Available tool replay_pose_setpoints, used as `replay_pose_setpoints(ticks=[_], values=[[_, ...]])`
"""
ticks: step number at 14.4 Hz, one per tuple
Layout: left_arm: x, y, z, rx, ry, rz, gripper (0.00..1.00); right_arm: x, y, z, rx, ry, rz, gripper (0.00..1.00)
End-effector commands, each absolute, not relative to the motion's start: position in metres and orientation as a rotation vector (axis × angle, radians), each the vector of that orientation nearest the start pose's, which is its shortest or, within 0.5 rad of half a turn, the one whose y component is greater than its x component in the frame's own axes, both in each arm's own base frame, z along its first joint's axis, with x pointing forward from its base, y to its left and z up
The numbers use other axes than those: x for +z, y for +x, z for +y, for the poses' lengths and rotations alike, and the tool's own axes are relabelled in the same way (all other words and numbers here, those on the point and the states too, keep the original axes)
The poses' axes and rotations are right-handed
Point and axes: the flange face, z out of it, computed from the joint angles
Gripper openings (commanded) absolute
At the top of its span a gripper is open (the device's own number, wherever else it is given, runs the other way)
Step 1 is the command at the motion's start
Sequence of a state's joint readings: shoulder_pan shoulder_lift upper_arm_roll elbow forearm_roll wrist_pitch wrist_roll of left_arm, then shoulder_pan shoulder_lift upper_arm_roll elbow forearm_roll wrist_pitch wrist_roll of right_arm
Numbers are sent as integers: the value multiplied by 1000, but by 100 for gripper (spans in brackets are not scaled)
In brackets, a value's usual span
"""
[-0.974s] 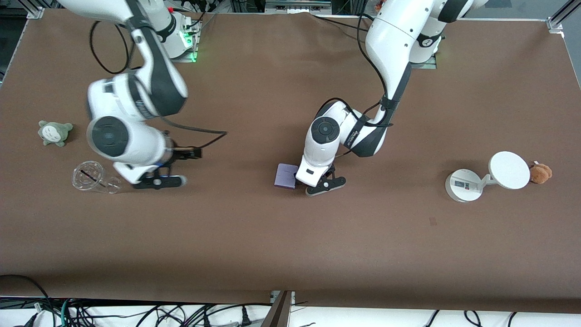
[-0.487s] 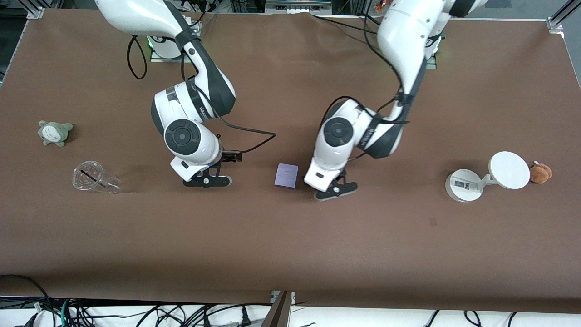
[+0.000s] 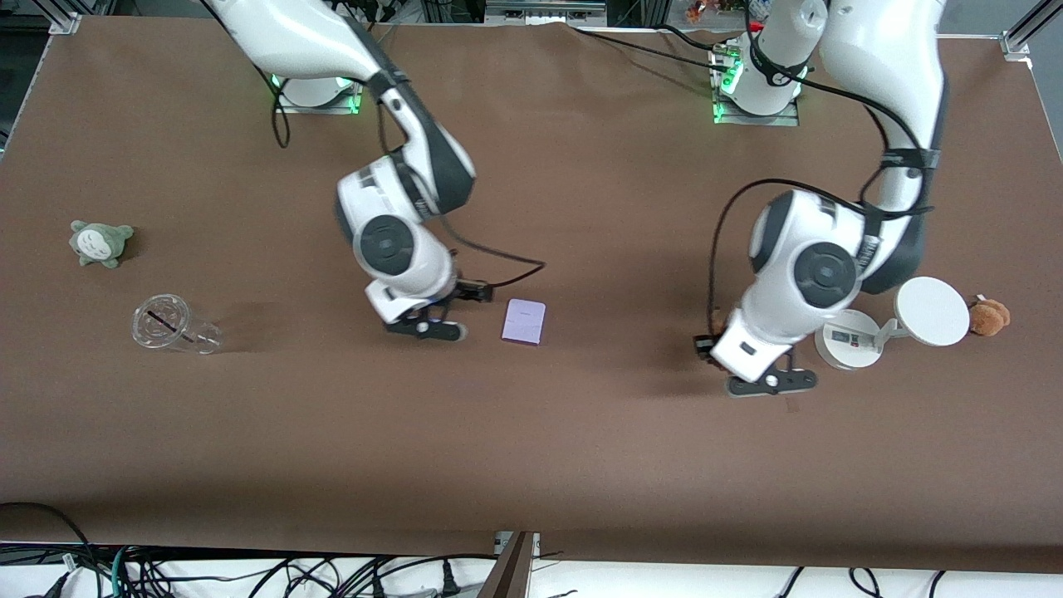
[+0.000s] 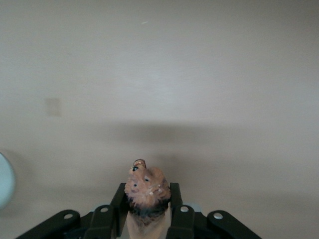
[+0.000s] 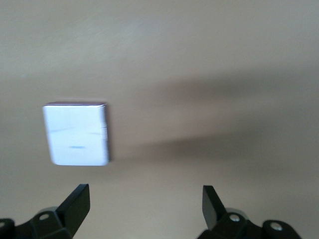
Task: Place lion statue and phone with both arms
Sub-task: 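Carry the lion toward the white lamp while the right gripper reaches the phone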
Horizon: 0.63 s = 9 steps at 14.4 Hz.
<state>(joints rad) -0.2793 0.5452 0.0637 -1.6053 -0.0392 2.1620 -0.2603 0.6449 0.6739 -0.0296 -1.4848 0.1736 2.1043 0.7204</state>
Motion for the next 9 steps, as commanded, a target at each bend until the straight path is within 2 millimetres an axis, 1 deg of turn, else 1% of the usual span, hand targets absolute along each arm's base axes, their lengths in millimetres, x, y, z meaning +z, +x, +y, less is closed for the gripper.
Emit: replay_pose_setpoints(ticks=[1,2,3,5,7,9], values=[[289,652,-95,-30,-3158,73,0,240,554,459,128,-3036,404,100],[282,651,-77,-34,-3156,96,0,233,546,469,115,-3031,420,100],[277,650,-64,-37,-3155,107,0,226,541,476,112,-3030,429,100],[264,647,-52,-50,-3151,132,0,213,537,483,94,-3025,421,100],[249,645,-45,-84,-3148,118,0,197,531,491,73,-3023,400,100],[238,644,-38,-70,-3144,102,0,187,523,501,44,-3020,372,100]])
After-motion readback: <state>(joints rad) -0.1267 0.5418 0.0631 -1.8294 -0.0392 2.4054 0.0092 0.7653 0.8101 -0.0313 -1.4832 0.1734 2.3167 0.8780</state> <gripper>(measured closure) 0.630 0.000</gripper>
